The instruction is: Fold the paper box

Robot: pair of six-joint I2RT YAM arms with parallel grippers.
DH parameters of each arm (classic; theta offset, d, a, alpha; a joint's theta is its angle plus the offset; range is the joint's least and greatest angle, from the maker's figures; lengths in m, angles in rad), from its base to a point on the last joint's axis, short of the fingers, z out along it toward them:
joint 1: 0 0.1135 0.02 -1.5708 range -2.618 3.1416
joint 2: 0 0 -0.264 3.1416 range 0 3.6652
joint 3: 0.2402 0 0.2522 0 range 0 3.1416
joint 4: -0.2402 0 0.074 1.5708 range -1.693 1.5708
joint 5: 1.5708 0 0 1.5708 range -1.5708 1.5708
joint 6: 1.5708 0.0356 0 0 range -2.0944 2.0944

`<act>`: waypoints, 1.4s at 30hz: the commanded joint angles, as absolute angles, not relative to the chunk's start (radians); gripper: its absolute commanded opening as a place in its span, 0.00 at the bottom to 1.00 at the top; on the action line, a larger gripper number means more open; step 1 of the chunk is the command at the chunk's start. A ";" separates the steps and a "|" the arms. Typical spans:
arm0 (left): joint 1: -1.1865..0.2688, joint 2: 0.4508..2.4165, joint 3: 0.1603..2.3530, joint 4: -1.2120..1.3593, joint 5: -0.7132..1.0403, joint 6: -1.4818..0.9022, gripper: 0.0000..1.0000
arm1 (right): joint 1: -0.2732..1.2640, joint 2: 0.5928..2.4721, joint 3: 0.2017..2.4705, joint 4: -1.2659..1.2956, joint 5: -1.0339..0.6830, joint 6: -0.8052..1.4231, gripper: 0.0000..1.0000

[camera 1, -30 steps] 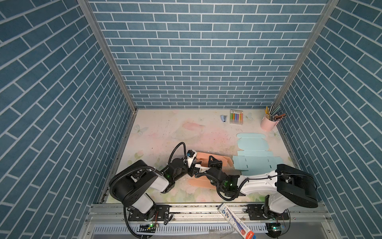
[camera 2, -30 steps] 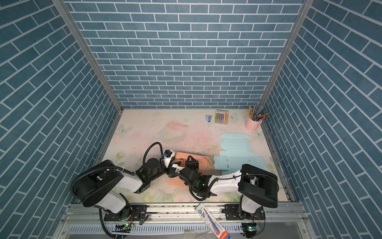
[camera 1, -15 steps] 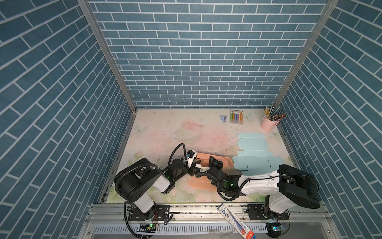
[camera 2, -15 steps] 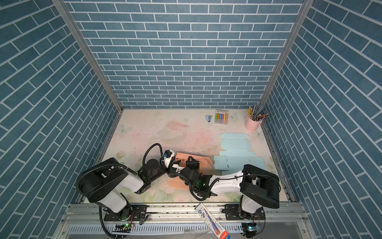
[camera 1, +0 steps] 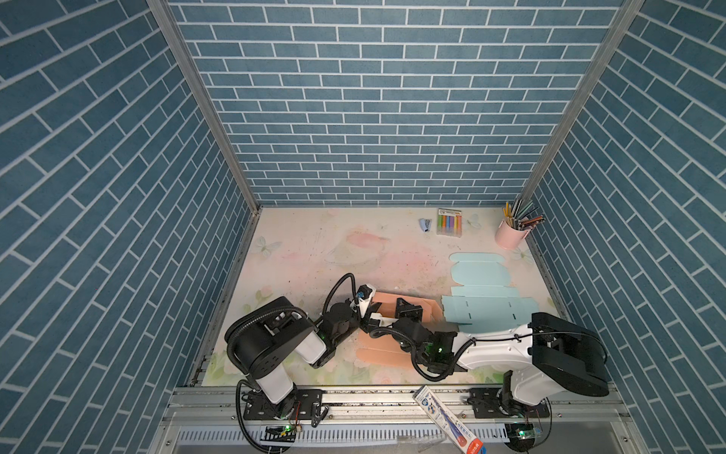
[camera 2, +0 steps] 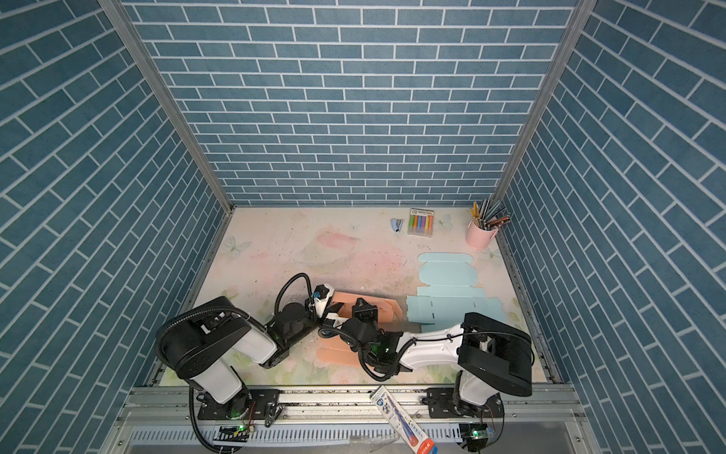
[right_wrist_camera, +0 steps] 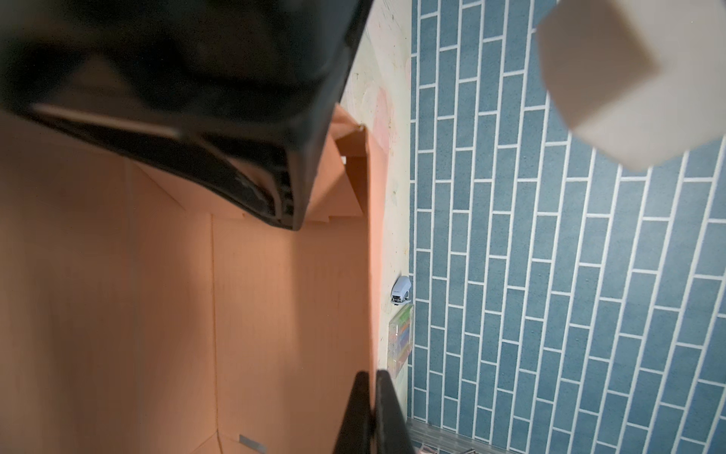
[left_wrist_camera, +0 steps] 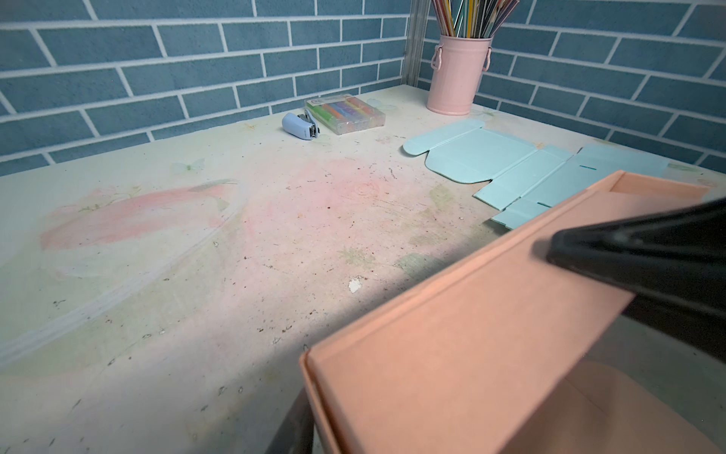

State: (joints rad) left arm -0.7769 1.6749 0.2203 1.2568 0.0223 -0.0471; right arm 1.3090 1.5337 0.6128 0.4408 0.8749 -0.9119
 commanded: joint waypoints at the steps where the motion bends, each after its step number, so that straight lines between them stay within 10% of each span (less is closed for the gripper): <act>1: -0.802 1.664 0.218 1.280 -0.001 -0.036 0.37 | 1.322 1.548 0.639 0.419 0.835 -0.887 0.02; 28: -0.880 1.643 0.118 1.305 -0.160 -0.066 0.39 | 1.335 1.589 0.638 0.425 0.850 -0.897 0.01; 36: -0.882 1.648 0.113 1.308 -0.170 -0.066 0.21 | 1.343 1.594 0.640 0.420 0.848 -0.888 0.01; 42: -0.882 1.692 0.130 1.344 -0.167 -0.058 0.21 | 1.384 1.582 0.704 0.266 0.800 -0.731 0.17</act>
State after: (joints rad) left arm -0.8719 1.6680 0.1219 1.3220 -0.1829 -0.0696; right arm 1.3441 1.5711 0.6567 0.4019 0.8780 -0.8562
